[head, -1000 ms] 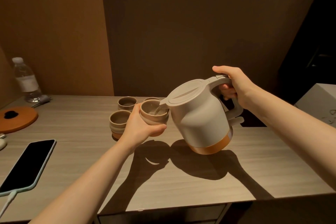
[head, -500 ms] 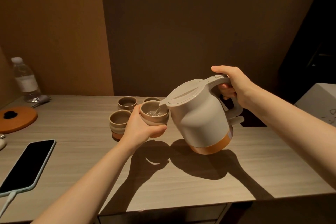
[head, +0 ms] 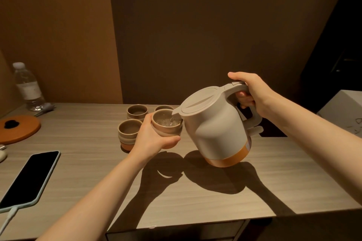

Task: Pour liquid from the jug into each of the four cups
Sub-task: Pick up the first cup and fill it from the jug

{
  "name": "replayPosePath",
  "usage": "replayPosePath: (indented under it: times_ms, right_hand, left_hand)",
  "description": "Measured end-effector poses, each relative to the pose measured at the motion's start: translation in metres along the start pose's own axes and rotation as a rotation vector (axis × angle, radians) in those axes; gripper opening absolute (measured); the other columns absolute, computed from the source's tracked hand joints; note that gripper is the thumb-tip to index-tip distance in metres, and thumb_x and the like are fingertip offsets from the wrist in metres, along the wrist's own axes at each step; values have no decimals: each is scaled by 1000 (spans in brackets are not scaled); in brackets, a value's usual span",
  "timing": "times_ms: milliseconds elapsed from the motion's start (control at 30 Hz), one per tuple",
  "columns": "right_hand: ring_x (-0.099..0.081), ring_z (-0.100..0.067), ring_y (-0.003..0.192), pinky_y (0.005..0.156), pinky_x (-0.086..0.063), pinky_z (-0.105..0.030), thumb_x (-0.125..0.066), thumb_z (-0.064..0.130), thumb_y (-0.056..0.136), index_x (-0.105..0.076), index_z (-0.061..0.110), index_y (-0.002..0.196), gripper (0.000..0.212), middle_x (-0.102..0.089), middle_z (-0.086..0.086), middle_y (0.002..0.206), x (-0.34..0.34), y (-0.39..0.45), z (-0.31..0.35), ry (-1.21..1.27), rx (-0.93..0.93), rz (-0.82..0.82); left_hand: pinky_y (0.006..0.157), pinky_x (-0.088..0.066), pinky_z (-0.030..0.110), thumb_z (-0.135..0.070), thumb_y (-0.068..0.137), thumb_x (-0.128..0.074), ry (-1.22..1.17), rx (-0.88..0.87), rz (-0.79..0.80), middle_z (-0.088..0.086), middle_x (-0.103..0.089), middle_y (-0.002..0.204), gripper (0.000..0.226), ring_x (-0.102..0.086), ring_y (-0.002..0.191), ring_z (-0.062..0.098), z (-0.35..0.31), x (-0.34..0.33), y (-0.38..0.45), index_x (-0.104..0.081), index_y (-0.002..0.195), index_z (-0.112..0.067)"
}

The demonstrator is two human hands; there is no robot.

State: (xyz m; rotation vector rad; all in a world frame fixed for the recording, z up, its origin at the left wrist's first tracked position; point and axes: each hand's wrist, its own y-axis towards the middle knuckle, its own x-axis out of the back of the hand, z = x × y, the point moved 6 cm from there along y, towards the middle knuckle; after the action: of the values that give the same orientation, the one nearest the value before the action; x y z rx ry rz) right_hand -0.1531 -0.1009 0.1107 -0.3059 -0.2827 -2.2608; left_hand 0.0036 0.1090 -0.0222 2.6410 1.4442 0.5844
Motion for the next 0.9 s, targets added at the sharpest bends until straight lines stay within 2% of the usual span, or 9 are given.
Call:
replayPosePath:
  times_ms: [167, 333, 500, 700, 900]
  right_hand:
    - [-30, -10, 35, 50, -27, -29, -52, 43, 94, -48, 22, 34, 64, -40, 4, 38, 0, 0, -1, 3, -1, 2]
    - [-32, -10, 35, 49, -30, -27, -53, 43, 94, -47, 19, 45, 55, -41, 3, 40, 2, 1, -1, 3, -2, -10]
    - [-31, -10, 34, 49, -28, -27, -51, 43, 95, -48, 22, 34, 64, -40, 4, 38, 2, 0, 0, -2, 8, 14]
    - [-33, -8, 34, 49, -33, -25, -50, 44, 95, -47, 22, 34, 65, -40, 4, 38, 4, -1, -1, -5, 2, -4]
    - [-37, -6, 32, 51, -34, -26, -51, 43, 95, -44, 16, 52, 52, -42, 6, 37, 5, -3, -1, -5, -16, -23]
  left_hand:
    - [80, -44, 18, -28, 54, -93, -7, -4, 10, -14, -49, 117, 92, -51, 108, 8, -1, -1, 0, -36, 126, -33]
    - [74, -41, 13, -27, 55, -92, -7, -5, 15, -16, -47, 113, 89, -50, 105, 7, -3, -2, 0, -35, 122, -35]
    - [71, -40, 10, -27, 54, -93, -16, -2, 15, -15, -48, 116, 90, -49, 107, 7, -3, -3, -1, -35, 123, -34]
    - [70, -40, 9, -27, 54, -93, -21, -9, 22, -16, -48, 114, 90, -50, 105, 6, -3, -4, 1, -36, 123, -35]
    - [72, -41, 10, -29, 53, -93, -17, -6, 26, -15, -49, 116, 92, -51, 107, 7, -1, -5, 1, -35, 124, -35]
